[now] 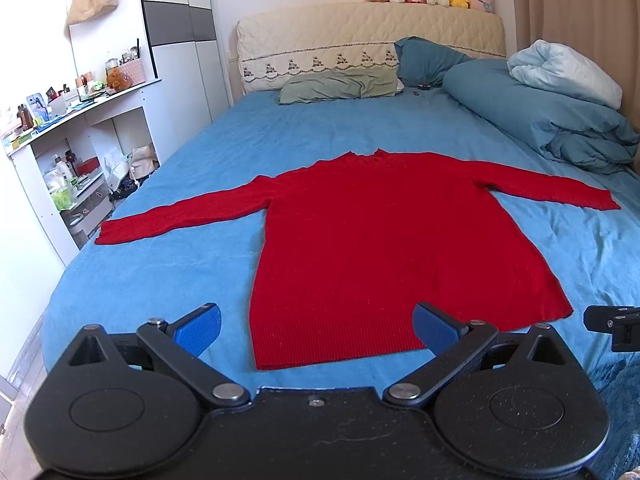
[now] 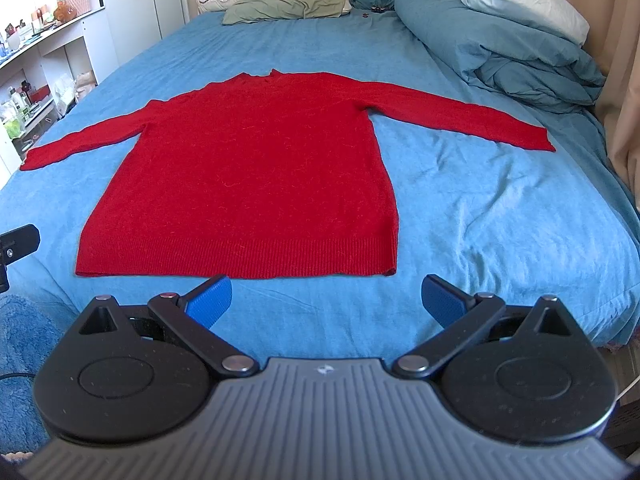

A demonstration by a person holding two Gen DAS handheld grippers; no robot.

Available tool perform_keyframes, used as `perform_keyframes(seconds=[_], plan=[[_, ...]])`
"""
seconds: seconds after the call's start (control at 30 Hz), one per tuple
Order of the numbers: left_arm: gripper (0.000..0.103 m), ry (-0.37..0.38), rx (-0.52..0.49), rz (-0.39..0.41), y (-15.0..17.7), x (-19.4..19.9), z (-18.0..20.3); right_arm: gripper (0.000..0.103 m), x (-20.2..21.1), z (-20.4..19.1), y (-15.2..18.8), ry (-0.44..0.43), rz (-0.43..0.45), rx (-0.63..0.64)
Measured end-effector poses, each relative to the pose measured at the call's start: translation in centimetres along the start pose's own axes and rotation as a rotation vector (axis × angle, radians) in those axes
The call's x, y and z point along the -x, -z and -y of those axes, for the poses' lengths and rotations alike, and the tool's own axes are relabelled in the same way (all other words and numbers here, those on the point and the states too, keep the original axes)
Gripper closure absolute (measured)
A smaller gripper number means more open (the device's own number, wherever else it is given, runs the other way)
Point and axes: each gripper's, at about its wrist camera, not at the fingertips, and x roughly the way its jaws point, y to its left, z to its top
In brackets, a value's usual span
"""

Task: Fold small clothes

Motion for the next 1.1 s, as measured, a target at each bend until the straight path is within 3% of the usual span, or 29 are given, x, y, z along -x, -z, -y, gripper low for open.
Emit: perform_keyframes(seconds=[1.1], plan=[[0.000,0.001,0.001,0.004,-0.20,0.12,-0.30,0.000,-0.14,-0.86,0.23,-0.005,-0.005,-0.002]])
